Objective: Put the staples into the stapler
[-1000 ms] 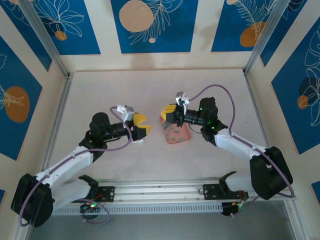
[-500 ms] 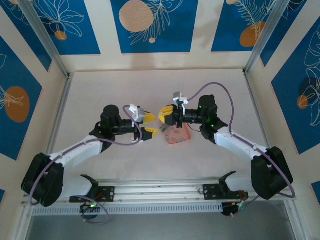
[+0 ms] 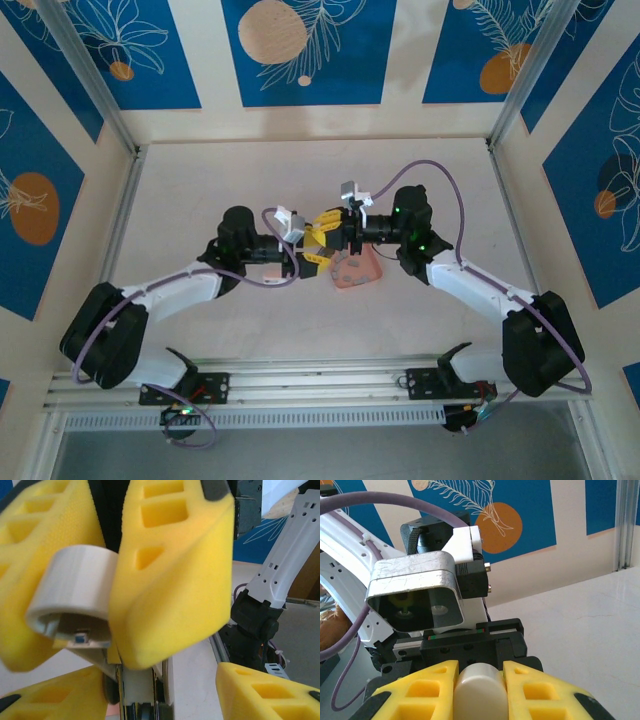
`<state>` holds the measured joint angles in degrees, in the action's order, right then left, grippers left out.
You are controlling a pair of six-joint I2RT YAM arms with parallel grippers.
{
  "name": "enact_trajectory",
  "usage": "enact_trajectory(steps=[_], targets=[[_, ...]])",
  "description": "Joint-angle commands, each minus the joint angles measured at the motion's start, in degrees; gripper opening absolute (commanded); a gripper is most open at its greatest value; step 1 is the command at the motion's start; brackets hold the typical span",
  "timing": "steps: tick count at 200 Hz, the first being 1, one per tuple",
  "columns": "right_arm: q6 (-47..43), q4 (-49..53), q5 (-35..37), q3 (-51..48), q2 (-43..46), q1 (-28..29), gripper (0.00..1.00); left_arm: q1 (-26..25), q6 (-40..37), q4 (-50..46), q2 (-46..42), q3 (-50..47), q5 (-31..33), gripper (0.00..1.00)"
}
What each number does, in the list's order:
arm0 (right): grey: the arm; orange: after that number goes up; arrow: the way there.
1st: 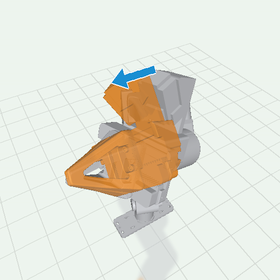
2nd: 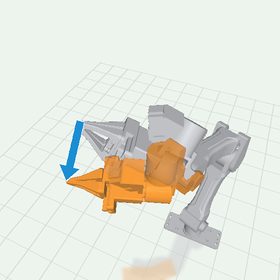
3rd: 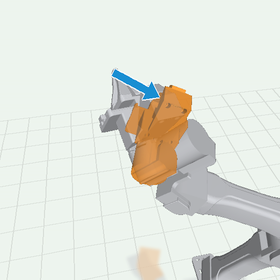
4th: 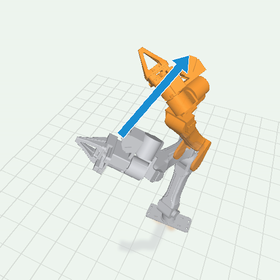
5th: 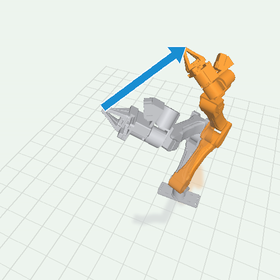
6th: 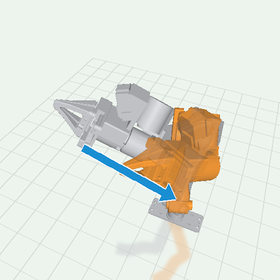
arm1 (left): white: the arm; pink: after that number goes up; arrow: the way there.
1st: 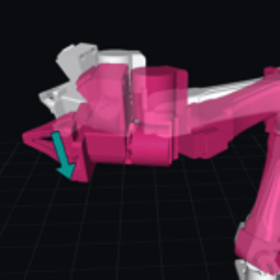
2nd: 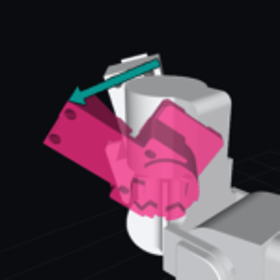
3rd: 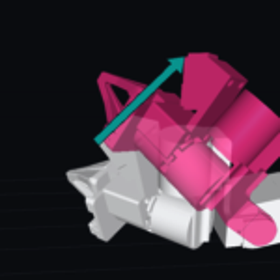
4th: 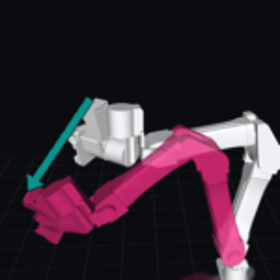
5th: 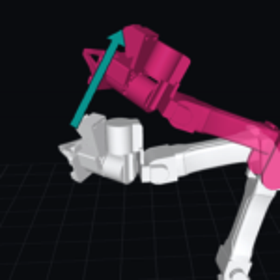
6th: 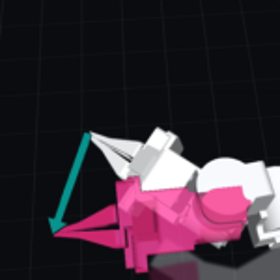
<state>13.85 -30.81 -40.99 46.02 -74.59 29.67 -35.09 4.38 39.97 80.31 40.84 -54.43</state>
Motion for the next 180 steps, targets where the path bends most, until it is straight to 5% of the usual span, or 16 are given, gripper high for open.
enact_trajectory(steps=[1,90,107,134,152,180], targets=[[-0.59,-0.22,-0.84,1.7,-0.64,0.49,0.0,-0.77,1.6,5.29,1.06,1.69,-1.48,0.52],[-1.1,1.3,2.05,0.46,1.5,0.39,0.02,-0.86,4.23,7.24,1.07,0.51,2.94,0.2],[-0.68,2.95,6.4,-0.76,3.39,0.08,0.2,-0.98,4.27,3.36,-0.56,-0.14,8.82,0.15],[2.75,13.79,21.97,-0.83,7.25,-0.1,0.7,-2.87,8.4,-8.16,-2.58,0.49,25.97,0.13],[8.43,28.6,37.38,3.18,8.62,0.22,0.77,-4.93,12.08,-17.8,-2.38,1.71,37.62,0.11],[15.83,42.81,46.49,6.07,8.55,0.16,0.79,-5.94,21.93,-39.94,2.27,8.73,52.82,0.07]])
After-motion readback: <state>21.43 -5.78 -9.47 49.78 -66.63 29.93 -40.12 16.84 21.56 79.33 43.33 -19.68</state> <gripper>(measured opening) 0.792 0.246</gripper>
